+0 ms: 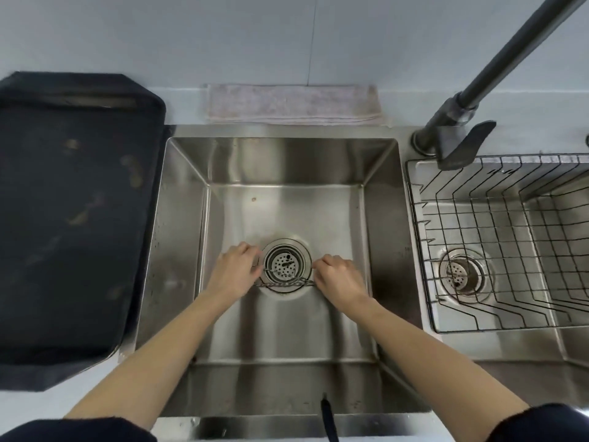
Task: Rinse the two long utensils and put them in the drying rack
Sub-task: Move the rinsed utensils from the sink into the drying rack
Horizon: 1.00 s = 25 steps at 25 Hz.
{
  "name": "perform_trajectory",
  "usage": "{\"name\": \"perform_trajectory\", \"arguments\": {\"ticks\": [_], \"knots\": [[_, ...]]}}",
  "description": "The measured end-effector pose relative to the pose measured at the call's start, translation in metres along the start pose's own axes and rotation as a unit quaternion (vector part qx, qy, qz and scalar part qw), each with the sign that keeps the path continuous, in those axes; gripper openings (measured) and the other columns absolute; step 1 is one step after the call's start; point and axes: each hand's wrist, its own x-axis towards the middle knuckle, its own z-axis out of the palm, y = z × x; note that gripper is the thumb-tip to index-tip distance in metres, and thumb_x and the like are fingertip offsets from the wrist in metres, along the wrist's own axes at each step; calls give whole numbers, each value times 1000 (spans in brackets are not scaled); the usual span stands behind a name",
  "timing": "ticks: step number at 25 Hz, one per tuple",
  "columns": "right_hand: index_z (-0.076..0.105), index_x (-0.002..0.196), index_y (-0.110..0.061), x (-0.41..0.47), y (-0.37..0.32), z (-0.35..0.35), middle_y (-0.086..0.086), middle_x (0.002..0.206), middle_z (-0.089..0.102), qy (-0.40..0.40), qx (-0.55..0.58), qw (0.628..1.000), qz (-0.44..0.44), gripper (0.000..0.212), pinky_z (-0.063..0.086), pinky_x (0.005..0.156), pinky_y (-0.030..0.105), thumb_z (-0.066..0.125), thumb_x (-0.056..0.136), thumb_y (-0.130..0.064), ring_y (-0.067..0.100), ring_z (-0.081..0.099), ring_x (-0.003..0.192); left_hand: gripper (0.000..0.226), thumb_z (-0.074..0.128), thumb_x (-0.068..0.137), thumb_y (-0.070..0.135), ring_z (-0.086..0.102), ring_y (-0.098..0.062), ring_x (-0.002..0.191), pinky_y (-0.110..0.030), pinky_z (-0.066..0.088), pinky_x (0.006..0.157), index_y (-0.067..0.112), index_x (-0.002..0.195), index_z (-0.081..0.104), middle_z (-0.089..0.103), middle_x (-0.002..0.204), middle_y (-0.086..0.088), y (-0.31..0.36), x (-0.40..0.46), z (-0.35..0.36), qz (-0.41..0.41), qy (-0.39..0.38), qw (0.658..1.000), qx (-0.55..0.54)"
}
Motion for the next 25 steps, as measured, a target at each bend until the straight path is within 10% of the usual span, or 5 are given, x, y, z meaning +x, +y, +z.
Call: {"name": "perform_trajectory", "arguments": {"ticks": [25], "knots": [[57, 114, -5, -9, -7, 0, 17, 119, 57, 20, -57, 998, -32, 26, 39, 94, 38, 44, 91, -8, 33, 54, 111, 26, 37, 96, 18, 53, -27, 113, -36, 40, 91, 11, 113, 55, 58, 117, -7, 1, -21, 6, 33, 13, 998, 48]]}}
